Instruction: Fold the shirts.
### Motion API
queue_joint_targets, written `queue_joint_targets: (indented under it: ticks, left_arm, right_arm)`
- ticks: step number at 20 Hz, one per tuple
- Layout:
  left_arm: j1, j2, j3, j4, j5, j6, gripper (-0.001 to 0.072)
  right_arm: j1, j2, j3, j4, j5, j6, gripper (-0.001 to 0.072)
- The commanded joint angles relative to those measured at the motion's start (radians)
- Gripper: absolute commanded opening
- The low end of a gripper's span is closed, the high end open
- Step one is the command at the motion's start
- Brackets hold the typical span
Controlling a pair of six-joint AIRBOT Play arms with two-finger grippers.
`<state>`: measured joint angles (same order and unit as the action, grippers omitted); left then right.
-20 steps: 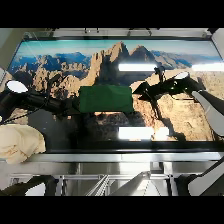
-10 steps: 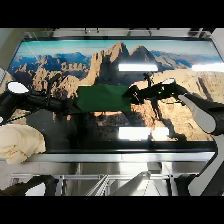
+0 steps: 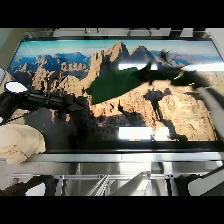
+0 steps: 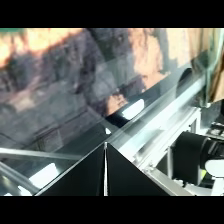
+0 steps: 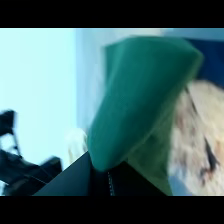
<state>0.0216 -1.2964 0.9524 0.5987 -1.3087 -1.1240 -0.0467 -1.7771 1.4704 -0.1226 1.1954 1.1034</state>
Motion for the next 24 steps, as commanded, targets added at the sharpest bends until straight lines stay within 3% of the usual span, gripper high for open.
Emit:
queue_joint_targets:
  ticks: [1,4,8,12,17,21,22,24]
  left_arm:
    - [0.0,0.001,0.0,-0.024,-0.01,0.001,0.0018]
    - [0.0,0.001,0.0,-0.024,-0.027,0.002,0.0018]
    - [0.0,0.0,0.0,-0.024,-0.026,0.002,0.0018]
    - [0.0,0.0,0.0,-0.024,-0.027,0.018,0.0018]
    - [0.0,0.0,0.0,-0.024,-0.029,0.025,0.0018]
    - [0.0,0.0,0.0,-0.024,-0.05,0.028,0.0018]
    - [0.0,0.0,0.0,-0.024,-0.058,0.029,0.0018]
    - [0.0,0.0,0.0,-0.024,-0.066,0.029,0.0018]
  right_arm:
    - [-0.245,0.214,0.089,-0.141,-0.016,0.184,0.0018]
    - [-0.5,0.291,0.264,-0.372,0.01,0.386,0.0018]
    - [-0.803,0.295,0.385,-0.617,0.226,0.635,0.0018]
    - [-1.004,0.334,0.384,-0.912,0.414,0.705,0.0017]
    - [-1.07,0.339,0.32,-1.451,0.618,0.673,0.0018]
    - [-1.118,0.343,0.216,-1.513,0.644,0.673,0.0036]
    - [-1.133,0.343,0.201,-1.516,0.647,0.673,0.0187]
    - [-1.144,0.344,0.198,-1.509,0.646,0.661,0.0624]
